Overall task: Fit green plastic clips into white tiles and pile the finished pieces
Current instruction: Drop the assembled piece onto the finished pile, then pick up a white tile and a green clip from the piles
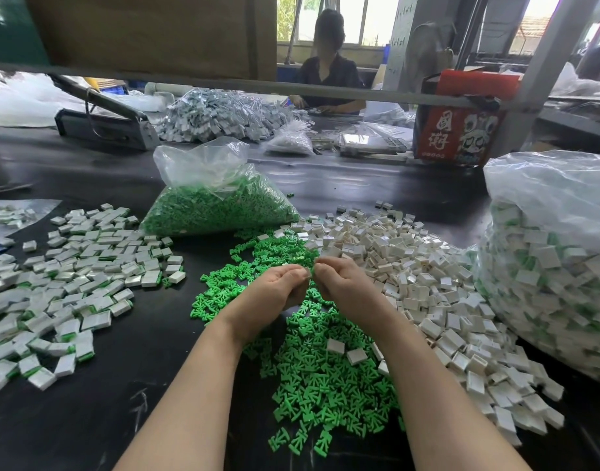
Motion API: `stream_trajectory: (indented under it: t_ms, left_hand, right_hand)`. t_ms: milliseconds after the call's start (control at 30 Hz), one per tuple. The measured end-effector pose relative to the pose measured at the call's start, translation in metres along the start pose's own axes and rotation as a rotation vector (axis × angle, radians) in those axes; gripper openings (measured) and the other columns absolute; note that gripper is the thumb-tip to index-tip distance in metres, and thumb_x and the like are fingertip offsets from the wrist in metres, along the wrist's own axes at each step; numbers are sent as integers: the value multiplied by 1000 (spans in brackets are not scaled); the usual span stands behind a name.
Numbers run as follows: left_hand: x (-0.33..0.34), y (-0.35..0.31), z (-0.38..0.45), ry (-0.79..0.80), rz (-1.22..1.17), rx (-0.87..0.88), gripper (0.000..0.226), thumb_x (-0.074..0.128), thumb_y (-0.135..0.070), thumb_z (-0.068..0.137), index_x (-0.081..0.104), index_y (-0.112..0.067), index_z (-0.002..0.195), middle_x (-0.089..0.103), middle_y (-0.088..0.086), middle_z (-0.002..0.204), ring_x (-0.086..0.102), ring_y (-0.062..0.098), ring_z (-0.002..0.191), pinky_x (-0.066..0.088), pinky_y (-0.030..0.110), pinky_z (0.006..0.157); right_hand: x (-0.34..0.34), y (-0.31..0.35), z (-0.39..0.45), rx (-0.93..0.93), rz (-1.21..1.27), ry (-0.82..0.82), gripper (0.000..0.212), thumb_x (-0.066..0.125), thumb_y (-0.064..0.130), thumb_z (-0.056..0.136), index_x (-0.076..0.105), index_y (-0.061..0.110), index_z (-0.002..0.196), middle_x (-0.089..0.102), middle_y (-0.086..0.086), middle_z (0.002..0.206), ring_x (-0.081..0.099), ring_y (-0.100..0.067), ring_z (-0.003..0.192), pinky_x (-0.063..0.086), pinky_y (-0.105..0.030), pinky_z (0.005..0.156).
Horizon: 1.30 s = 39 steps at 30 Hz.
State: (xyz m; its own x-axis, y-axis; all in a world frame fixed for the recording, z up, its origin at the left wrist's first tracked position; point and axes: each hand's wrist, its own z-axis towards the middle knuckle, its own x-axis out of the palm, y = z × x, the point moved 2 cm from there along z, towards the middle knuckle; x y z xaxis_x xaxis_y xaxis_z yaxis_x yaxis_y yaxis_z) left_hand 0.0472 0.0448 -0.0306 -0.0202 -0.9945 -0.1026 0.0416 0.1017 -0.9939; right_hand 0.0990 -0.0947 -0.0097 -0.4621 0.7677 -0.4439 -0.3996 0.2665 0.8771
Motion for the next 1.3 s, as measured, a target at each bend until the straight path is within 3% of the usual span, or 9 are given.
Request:
stream_trajectory:
  t_ms: [167,333,400,467,533,733,933,1167,1300]
  left_hand:
    - [2,2,2,-27,39,-6,26,42,-27,104,60,-12,92,40,7,76,35,20,69,35,36,66]
    - [4,7,5,-20,167,-20,36,36,-20,106,56,9,97,45,9,76,37,20,70,34,37,67]
    - [6,7,5,-16,202,-18,34,37,-21,106,64,-5,92,58,-4,71,49,11,64,41,29,66]
    - [8,7,6,-17,203,-17,32,37,-21,106,67,-17,95,71,-10,85,63,4,78,48,20,75]
    - [9,8,8,-31,176,-13,32,37,-19,107,67,-18,97,73,-5,96,66,6,91,49,21,83]
    - [10,8,9,-50,251,27,29,38,-20,106,66,-23,100,71,-8,100,66,-2,93,48,11,82]
    - [11,9,9,-23,299,26,30,37,-23,106,66,-17,112,71,-3,109,65,6,104,49,22,94]
    - [13,7,7,-23,365,26,32,38,-25,106,66,-10,106,71,16,105,64,35,104,50,49,94]
    - [13,5,5,-1,314,52,28,39,-21,106,66,-14,105,72,3,99,67,15,95,53,23,82]
  right_hand:
    - [7,4,0,-9,-169,-11,36,38,19,102,46,20,67,48,4,64,43,-15,60,39,-39,60]
    - [11,2,-2,-23,-408,-3,40,32,31,104,59,10,83,61,-6,79,52,-19,71,41,-37,67]
    - [12,0,-3,-9,-439,-8,45,29,34,105,62,8,90,65,-9,85,56,-22,79,43,-37,72]
    - [14,-1,-2,3,-454,-13,47,27,35,105,63,8,92,66,-9,89,58,-23,84,45,-37,77]
    - [16,-2,-2,6,-469,-24,47,26,36,105,61,11,88,66,-8,90,58,-23,85,45,-37,77]
    - [17,-6,-1,13,-474,-40,40,28,33,104,53,21,76,61,-1,80,56,-21,79,40,-34,70]
    - [14,-6,-1,5,-509,-39,43,31,29,103,42,26,62,52,3,68,49,-19,69,29,-31,63]
    - [12,-3,-4,-13,-522,-35,43,32,26,103,48,17,64,56,-6,70,51,-23,67,38,-36,64]
    - [10,-1,-5,-23,-502,-35,40,33,26,102,50,15,67,58,-7,70,51,-21,67,41,-39,65]
